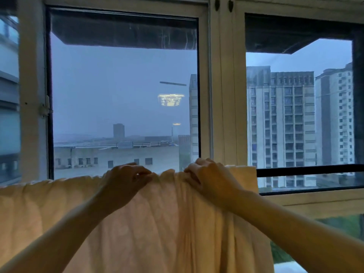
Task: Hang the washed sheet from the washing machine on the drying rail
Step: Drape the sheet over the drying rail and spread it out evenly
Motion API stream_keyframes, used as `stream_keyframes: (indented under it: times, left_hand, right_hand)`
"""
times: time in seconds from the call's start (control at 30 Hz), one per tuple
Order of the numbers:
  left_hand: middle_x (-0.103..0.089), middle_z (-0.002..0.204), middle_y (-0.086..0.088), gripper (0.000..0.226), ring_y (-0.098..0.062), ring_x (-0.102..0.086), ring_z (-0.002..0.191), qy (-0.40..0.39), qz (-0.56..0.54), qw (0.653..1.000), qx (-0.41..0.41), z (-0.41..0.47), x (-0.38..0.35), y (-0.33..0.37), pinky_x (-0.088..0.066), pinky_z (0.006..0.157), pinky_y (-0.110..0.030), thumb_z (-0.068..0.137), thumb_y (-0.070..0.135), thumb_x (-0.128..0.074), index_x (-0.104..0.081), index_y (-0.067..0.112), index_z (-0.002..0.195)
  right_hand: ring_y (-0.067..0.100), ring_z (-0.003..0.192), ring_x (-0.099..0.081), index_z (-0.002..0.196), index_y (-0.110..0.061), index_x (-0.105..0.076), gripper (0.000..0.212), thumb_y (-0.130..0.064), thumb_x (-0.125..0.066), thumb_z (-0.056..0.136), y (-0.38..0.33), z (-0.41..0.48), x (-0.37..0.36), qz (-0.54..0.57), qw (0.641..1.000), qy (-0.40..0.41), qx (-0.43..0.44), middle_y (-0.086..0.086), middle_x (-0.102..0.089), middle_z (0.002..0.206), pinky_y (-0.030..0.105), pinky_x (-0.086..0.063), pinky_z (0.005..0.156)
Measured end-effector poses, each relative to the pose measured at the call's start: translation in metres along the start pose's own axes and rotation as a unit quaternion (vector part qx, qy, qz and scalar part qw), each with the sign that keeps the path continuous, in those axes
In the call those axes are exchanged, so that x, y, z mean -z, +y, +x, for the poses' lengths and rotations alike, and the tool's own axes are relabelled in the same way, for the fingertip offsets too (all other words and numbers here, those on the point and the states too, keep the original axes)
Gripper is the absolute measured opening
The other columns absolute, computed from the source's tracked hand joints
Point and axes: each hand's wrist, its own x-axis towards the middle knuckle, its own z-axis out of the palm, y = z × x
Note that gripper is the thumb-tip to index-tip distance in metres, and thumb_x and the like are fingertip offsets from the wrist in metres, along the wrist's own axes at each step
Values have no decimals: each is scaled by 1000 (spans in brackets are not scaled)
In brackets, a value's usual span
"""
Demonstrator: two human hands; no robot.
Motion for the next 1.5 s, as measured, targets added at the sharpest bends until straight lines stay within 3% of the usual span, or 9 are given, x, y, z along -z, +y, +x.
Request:
stream_keyframes:
  times: [0.13,0.33,0.63,0.83,1.0,1.2,1.27,1.33,1.5]
  left_hand:
    - [-69,97,14,39,6,-58,78,-46,4,999,22,-1,9,1,-51,75,-19,88,57,-48,-67,30,109]
    - [-58,87,25,22,16,-52,72,-58,6,997,51,-4,20,5,-37,60,2,86,38,-63,-65,31,107]
    - [-64,73,20,17,10,-59,70,-20,-25,998,58,-3,18,7,-40,61,-3,84,23,-68,-62,36,75]
    - [-64,76,6,6,-9,-58,73,78,-46,991,101,11,17,13,-37,64,-20,88,17,-64,-67,16,83]
    - [-68,82,6,9,-9,-61,75,77,6,985,152,12,3,7,-41,61,-22,86,18,-64,-67,26,85]
    - [-68,97,9,26,-5,-61,89,56,-17,997,-41,-2,-23,46,-53,81,-27,86,3,-56,-70,21,98]
    - [-67,101,10,24,-3,-60,93,46,-38,996,-69,-2,-30,57,-53,82,-28,87,11,-54,-69,21,103]
    - [-65,103,13,24,-3,-59,93,33,-41,995,-81,1,-33,63,-53,78,-28,86,31,-53,-67,27,105]
    - [-62,99,17,22,-3,-55,90,15,-23,994,-107,12,-44,72,-49,75,-25,85,44,-60,-65,32,102]
  right_hand:
    - [11,94,-59,107,-23,-63,20,-34,-50,95,2,-1,-3,71,997,23,-19,-4,-65,103,34,-50,89]
    - [11,87,-58,100,-18,-60,11,-17,-51,96,4,-2,-2,69,996,47,-42,-2,-62,98,30,-51,83]
    - [14,77,-57,87,-12,-56,11,-8,-50,94,42,-7,18,105,982,77,-137,1,-59,86,27,-51,73]
    - [12,75,-57,91,-10,-60,8,-12,-53,95,43,-3,18,97,986,73,-111,3,-61,86,16,-45,68]
    - [7,75,-60,101,-13,-66,16,-20,-53,95,40,-1,16,105,989,25,-98,2,-69,92,19,-50,76]
    - [-1,76,-53,125,-18,-55,30,-19,-51,95,27,-16,25,81,995,-21,-61,-6,-61,95,16,-47,79]
    - [8,94,-54,132,-22,-45,40,-24,-54,93,25,-24,27,44,997,6,-67,-3,-59,106,21,-44,87]
    - [14,111,-47,126,-23,-45,37,-33,-54,92,26,-32,29,-8,994,35,-100,-2,-55,118,26,-41,93]
    - [14,95,-51,101,-20,-54,30,-47,-55,87,26,-48,27,-93,983,83,-137,-3,-54,99,31,-45,84]
